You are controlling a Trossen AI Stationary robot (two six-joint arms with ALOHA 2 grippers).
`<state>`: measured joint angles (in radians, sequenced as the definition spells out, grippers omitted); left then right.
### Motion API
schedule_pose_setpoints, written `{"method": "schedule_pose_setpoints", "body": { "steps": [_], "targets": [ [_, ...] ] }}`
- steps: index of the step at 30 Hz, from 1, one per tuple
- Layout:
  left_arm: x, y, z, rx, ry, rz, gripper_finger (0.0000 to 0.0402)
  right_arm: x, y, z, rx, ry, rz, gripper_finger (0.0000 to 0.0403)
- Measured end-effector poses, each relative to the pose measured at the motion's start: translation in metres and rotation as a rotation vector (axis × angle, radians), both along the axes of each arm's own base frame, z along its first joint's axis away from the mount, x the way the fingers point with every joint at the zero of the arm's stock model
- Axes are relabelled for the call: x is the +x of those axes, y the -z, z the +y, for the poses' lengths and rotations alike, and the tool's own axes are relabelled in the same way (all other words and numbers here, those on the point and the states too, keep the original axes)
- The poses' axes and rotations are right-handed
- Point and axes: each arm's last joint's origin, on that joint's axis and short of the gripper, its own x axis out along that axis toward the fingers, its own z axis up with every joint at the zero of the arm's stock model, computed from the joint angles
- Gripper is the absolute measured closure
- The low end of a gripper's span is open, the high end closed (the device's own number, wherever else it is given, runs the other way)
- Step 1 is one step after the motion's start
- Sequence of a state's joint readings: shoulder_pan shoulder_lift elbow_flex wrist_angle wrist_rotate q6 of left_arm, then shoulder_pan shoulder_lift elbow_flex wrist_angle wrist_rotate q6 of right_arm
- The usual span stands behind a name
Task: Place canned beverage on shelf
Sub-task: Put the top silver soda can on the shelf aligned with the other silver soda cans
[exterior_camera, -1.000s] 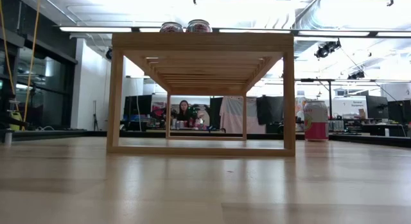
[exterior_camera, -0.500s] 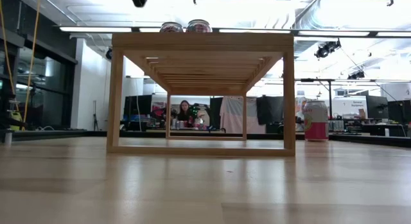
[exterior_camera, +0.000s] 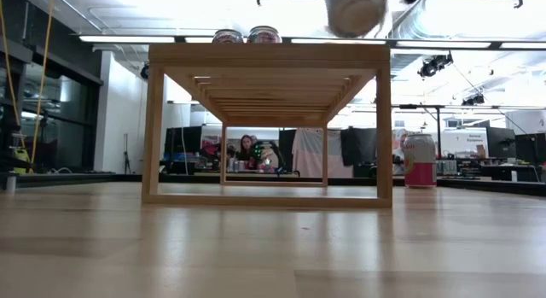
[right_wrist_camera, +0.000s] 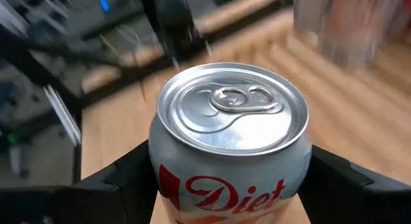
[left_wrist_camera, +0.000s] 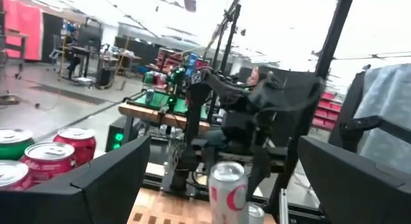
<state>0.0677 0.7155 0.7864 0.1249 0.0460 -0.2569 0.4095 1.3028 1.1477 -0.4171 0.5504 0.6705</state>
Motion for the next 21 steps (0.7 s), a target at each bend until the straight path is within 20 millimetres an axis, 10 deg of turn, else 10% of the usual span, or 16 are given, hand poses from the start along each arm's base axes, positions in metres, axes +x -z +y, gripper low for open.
{"method": "schedule_pose_setpoints", "body": {
  "steps": [11, 21],
  "targets": [
    [0.035, 0.023, 0.007, -0.151, -0.155, 0.084, 0.0014, 0.026, -0.010, -0.080, -0.233, -0.008, -0.358, 0.0121],
    [0.047, 0.011, 0.010, -0.146, -0.233, -0.105, 0.0014, 0.060, 0.019, -0.095, -0.351, -0.071, -0.219, 0.0121]
  ]
}}
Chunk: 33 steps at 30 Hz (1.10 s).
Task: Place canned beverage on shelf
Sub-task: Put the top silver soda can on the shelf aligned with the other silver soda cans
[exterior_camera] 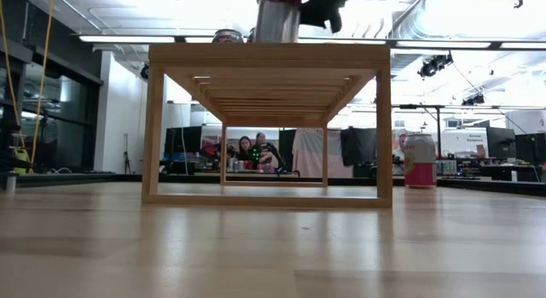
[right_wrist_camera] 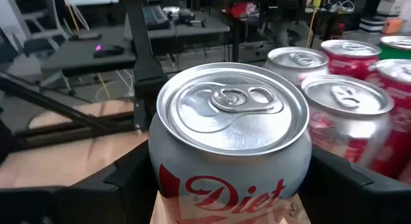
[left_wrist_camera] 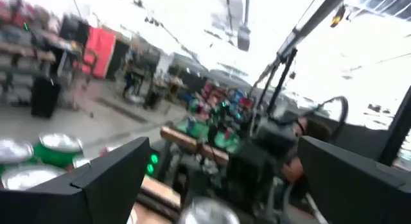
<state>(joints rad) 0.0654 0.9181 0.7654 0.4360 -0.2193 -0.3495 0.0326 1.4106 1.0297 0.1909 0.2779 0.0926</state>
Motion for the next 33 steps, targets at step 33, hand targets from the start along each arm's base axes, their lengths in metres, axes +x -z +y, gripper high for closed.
{"method": "schedule_pose_setpoints", "body": {
  "steps": [33],
  "targets": [
    [-0.033, -0.025, 0.002, 0.159, -0.202, -0.103, 0.0014, 0.026, 0.010, -0.006, -0.174, 0.187, 0.126, 0.0121]
  ]
}}
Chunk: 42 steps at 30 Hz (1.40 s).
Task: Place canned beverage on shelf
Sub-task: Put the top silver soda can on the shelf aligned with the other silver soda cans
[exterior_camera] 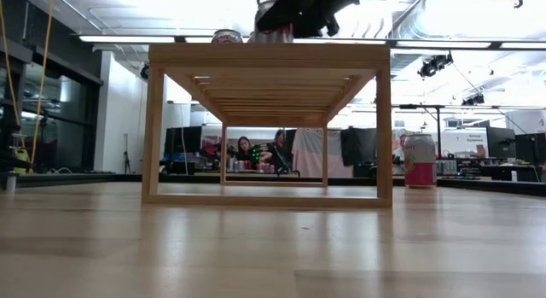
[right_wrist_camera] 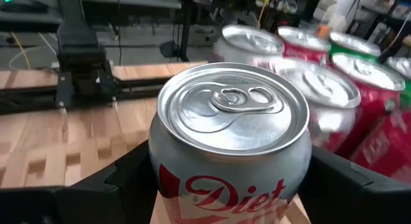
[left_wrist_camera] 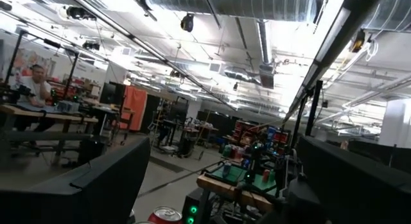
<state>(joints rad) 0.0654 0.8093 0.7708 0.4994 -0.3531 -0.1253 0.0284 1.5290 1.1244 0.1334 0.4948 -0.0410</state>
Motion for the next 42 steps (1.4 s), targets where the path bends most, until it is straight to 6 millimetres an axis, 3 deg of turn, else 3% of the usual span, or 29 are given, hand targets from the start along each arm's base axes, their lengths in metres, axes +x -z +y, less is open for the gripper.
{"method": "schedule_pose_setpoints", "body": {
  "steps": [4, 11, 15, 22, 33, 42],
  "targets": [
    [-0.002, 0.000, -0.001, 0.009, 0.021, 0.003, 0.0014, -0.012, -0.007, 0.008, 0.038, -0.028, 0.068, 0.0121],
    [-0.014, -0.002, -0.003, 0.011, 0.089, 0.009, 0.0014, -0.051, -0.026, 0.011, 0.119, -0.014, 0.152, 0.0121],
    [-0.020, -0.004, -0.004, 0.011, 0.088, -0.004, 0.0014, -0.064, -0.015, 0.000, 0.158, 0.032, 0.078, 0.0121],
    [-0.021, -0.005, -0.004, -0.010, 0.096, -0.015, 0.0014, -0.066, 0.001, -0.022, 0.169, 0.097, -0.208, 0.0121],
    [-0.021, -0.005, -0.003, -0.019, 0.062, -0.017, 0.0014, -0.053, 0.018, -0.028, 0.118, 0.134, -0.115, 0.0121],
    [-0.021, -0.005, -0.003, -0.019, 0.062, -0.014, 0.0014, -0.051, 0.018, -0.029, 0.050, 0.127, -0.083, 0.0121]
  ]
}}
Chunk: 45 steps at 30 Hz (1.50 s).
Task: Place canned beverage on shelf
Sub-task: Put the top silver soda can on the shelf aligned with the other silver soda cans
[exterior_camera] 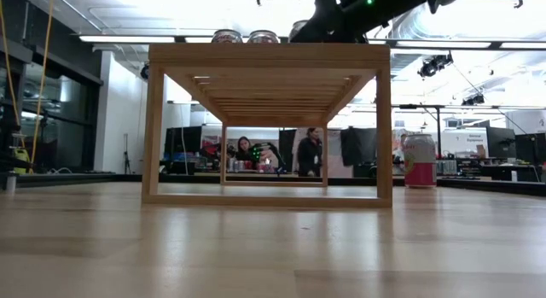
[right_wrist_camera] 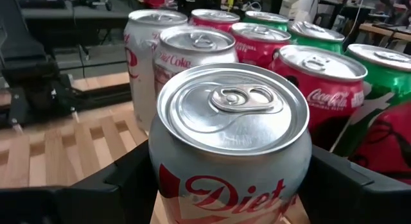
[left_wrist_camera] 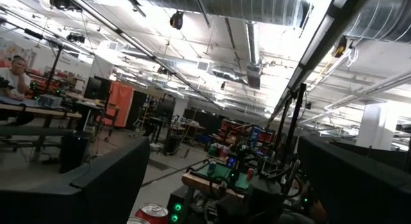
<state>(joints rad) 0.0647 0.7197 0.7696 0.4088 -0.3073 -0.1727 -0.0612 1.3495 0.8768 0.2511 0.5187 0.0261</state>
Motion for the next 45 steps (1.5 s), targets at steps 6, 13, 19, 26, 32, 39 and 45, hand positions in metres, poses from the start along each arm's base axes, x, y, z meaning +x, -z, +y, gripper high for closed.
{"method": "schedule_pose_setpoints", "body": {
  "steps": [6, 13, 19, 26, 32, 39, 45],
  "targets": [
    [0.000, 0.000, 0.000, 0.000, 0.000, 0.000, 0.0014, 0.000, 0.001, 0.000, -0.011, -0.007, 0.020, 0.0120],
    [0.000, 0.000, 0.000, 0.000, 0.000, 0.000, 0.0014, 0.000, -0.001, 0.000, -0.013, -0.006, 0.005, 0.0054],
    [0.000, 0.000, 0.000, -0.005, 0.003, -0.002, 0.0014, 0.000, -0.003, 0.000, -0.046, -0.013, 0.009, 0.0047],
    [0.000, 0.000, 0.000, -0.005, 0.003, -0.002, 0.0014, -0.003, -0.010, 0.000, -0.047, -0.013, -0.032, 0.0044],
    [0.000, 0.000, 0.000, -0.005, 0.003, -0.002, 0.0014, -0.017, -0.028, 0.000, -0.055, 0.018, -0.095, 0.0044],
    [0.000, 0.000, 0.000, 0.000, 0.001, 0.001, 0.0014, -0.048, -0.057, 0.018, -0.048, -0.040, -0.178, 0.0047],
    [0.000, 0.000, 0.000, 0.000, 0.000, 0.001, 0.0014, -0.068, -0.044, 0.045, 0.150, -0.118, -0.051, 0.0131]
  ]
}}
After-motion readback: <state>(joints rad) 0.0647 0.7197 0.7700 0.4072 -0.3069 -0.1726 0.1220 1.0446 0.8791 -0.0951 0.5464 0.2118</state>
